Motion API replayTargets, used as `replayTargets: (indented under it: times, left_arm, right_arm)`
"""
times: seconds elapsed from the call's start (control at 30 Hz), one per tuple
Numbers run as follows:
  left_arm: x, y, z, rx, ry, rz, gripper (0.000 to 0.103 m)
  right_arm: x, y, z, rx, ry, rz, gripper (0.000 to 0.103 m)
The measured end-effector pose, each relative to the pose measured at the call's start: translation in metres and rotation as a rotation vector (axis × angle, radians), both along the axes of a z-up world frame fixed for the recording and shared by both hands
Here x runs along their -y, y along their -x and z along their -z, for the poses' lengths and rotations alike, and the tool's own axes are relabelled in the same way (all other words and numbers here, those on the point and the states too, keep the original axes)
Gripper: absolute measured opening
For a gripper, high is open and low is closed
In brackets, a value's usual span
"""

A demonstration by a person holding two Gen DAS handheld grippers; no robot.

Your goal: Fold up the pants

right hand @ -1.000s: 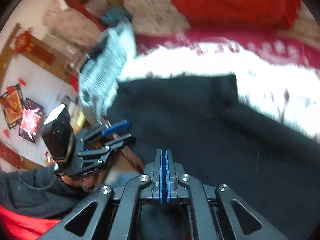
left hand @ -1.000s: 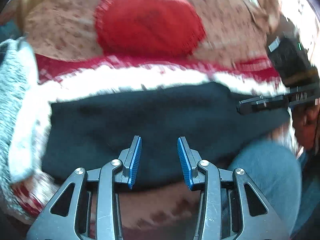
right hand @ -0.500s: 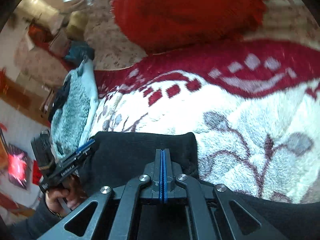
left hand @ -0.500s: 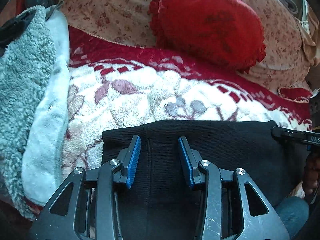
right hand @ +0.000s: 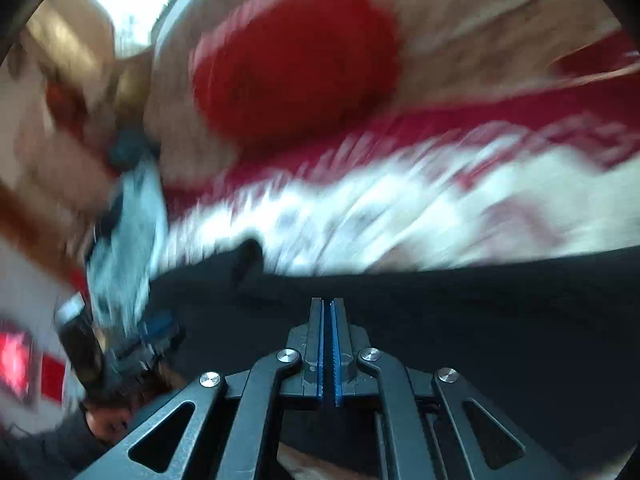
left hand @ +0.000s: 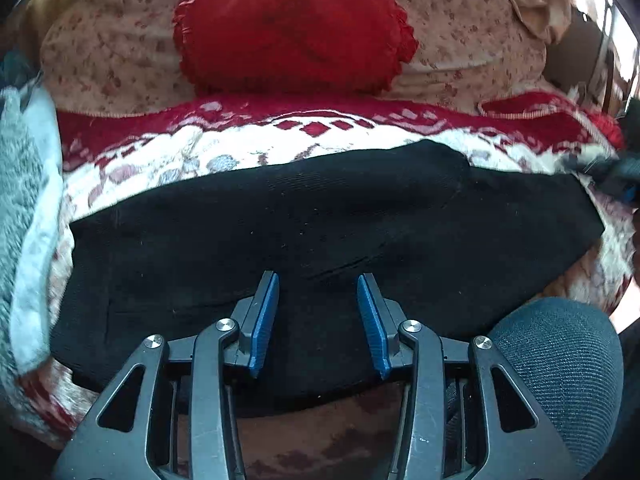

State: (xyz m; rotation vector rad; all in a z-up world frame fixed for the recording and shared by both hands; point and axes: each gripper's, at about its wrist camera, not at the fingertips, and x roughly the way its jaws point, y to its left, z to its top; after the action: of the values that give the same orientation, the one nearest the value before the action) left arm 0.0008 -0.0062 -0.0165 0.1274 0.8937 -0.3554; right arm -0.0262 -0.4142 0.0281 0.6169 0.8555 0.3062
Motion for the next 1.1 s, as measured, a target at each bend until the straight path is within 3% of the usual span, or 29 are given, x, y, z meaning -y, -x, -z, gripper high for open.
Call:
replayTargets:
  times: [0.03, 0.1, 0.13, 0.17, 0.23, 0.4, 0.53, 0.77, 0.93, 1.0, 1.1]
  left_arm:
    - [-0.001, 0.001, -0.002, 0.002, 0.002, -0.007, 0.04]
    - [-0.005, 0.003, -0.004, -0.002, 0.021, -0.025, 0.04]
    - [-0.005, 0.003, -0.003, -0.006, 0.034, -0.034, 0.042]
    - [-0.005, 0.004, 0.001, -0.015, 0.041, -0.041, 0.045]
    - [0.001, 0.005, 0.012, 0.002, 0.021, -0.04, 0.049]
    - [0.004, -0.001, 0.013, -0.009, 0.022, -0.039, 0.052]
    - [0.004, -0.002, 0.012, -0.012, 0.027, -0.039, 0.052]
    - [0.004, 0.0, 0.012, -0.011, 0.033, -0.038, 0.052]
    - [0.004, 0.0, 0.012, -0.01, 0.035, -0.038, 0.052]
    - [0.003, 0.0, 0.012, -0.011, 0.038, -0.037, 0.052]
    - [0.002, 0.0, 0.012, -0.01, 0.046, -0.039, 0.052]
  right_arm:
    - [0.023, 0.017, -0.008, 0.04, -0.044, 0.076, 0.006]
    - [0.071, 0.055, -0.012, 0.073, -0.098, 0.292, 0.023]
    - [0.084, 0.071, -0.01, 0.065, -0.09, 0.387, 0.039]
    - [0.103, 0.092, -0.003, 0.043, -0.082, 0.488, 0.042]
    - [0.122, 0.116, 0.012, -0.014, -0.127, 0.549, 0.042]
    - [0.139, 0.146, 0.047, -0.124, -0.329, 0.597, 0.042]
    - [0.136, 0.147, 0.058, -0.155, -0.413, 0.586, 0.042]
    - [0.117, 0.126, 0.069, -0.233, -0.379, 0.503, 0.042]
    - [0.123, 0.122, 0.075, -0.189, -0.419, 0.526, 0.04]
    - [0.122, 0.122, 0.074, -0.201, -0.38, 0.526, 0.03]
    - [0.126, 0.125, 0.082, -0.222, -0.402, 0.552, 0.014]
